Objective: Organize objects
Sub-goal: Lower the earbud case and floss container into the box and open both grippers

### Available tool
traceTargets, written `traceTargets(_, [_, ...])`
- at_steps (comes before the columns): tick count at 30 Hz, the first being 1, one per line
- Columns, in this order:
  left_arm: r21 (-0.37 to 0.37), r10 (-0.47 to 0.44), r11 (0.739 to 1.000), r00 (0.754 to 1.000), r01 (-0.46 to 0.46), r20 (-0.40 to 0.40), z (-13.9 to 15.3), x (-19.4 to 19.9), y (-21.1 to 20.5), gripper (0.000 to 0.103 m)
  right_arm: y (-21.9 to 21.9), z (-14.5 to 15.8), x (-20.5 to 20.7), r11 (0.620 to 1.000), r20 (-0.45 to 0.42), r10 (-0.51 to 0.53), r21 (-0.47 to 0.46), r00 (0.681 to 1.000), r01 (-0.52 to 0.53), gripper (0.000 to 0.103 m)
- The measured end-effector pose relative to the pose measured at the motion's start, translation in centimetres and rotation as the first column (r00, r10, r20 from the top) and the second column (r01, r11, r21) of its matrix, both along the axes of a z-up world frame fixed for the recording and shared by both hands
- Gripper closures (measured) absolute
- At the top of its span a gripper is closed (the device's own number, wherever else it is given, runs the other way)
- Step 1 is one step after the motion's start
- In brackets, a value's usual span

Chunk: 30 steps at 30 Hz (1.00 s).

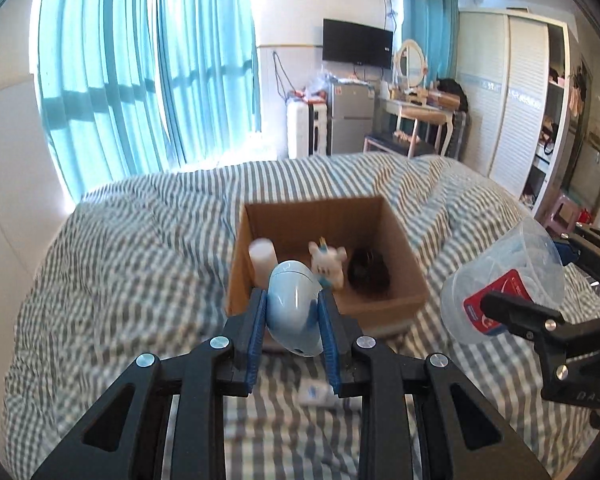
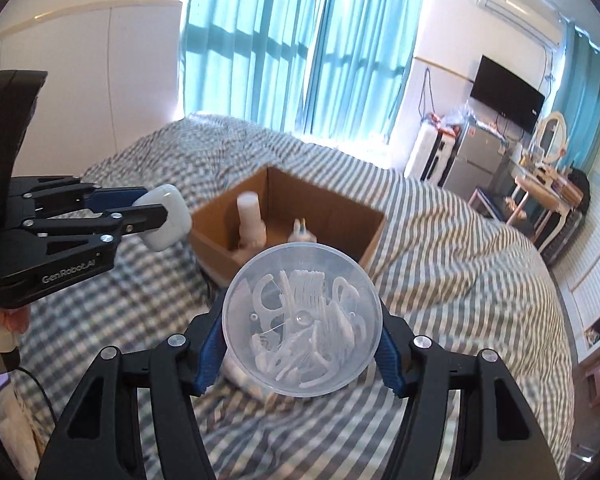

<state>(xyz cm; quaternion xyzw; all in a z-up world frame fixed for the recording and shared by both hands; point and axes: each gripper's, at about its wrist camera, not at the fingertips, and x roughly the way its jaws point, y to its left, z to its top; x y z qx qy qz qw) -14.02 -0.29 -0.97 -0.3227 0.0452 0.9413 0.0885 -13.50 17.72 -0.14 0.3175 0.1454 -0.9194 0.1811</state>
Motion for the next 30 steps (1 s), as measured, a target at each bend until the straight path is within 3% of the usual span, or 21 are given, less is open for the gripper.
traceTargets(8, [0.008, 0.0, 1.0, 1.0, 0.0, 0.022, -0.4, -6.2, 0.1, 0.077, -1.4, 0.4, -6.4, 0.999, 0.027, 0.011, -0.039, 1.0, -0.01, 0.041])
traceTargets(17, [0.002, -0.027, 1.0, 0.991, 0.027, 0.134, -5.5, -12.0, 0.8, 0.077, -2.7, -5.1, -13.8, 0.999, 0.181, 0.041, -0.042, 0.983, -0.034, 0.041])
traceTargets(30, [0.012, -0.096, 0.995, 0.977, 0.096, 0.192, -10.1, -14.8, 1.4, 0.077, -1.3, -9.6, -16.1, 0.994, 0.263, 0.047, -0.111, 0.964, -0.018, 0.04])
